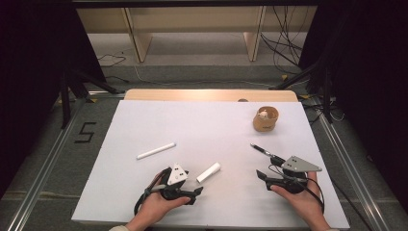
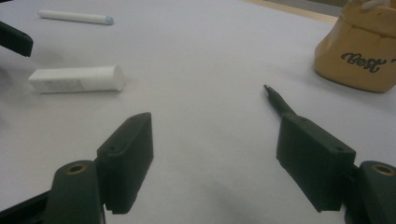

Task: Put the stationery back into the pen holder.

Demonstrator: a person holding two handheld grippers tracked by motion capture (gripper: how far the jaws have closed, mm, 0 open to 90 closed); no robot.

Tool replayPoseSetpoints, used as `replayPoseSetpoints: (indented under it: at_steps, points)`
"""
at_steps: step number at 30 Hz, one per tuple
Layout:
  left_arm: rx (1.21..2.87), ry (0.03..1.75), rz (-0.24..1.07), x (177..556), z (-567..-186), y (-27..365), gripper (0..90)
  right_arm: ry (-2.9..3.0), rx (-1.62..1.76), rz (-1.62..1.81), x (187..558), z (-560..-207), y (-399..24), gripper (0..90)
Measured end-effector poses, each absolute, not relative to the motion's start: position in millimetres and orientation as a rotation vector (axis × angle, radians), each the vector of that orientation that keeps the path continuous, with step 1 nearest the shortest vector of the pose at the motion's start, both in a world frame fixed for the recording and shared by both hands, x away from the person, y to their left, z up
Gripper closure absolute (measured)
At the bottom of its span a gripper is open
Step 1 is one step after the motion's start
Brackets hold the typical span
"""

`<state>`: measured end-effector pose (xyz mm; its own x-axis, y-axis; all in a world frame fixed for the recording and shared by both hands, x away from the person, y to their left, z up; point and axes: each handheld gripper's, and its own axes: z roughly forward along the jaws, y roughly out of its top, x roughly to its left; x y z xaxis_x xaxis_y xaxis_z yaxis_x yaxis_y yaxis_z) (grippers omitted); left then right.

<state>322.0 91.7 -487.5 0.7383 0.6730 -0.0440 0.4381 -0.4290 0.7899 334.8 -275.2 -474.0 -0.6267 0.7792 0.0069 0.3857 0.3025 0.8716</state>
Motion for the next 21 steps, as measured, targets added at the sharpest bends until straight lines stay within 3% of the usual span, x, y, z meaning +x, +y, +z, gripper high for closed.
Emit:
replayPoseSetpoints:
  at_steps: [21]
  points:
    - [2.151, 0.806, 0.379, 349, -491, 58, 47.9, 2.161, 1.03, 1.266, 335, -474, -274, 27.8]
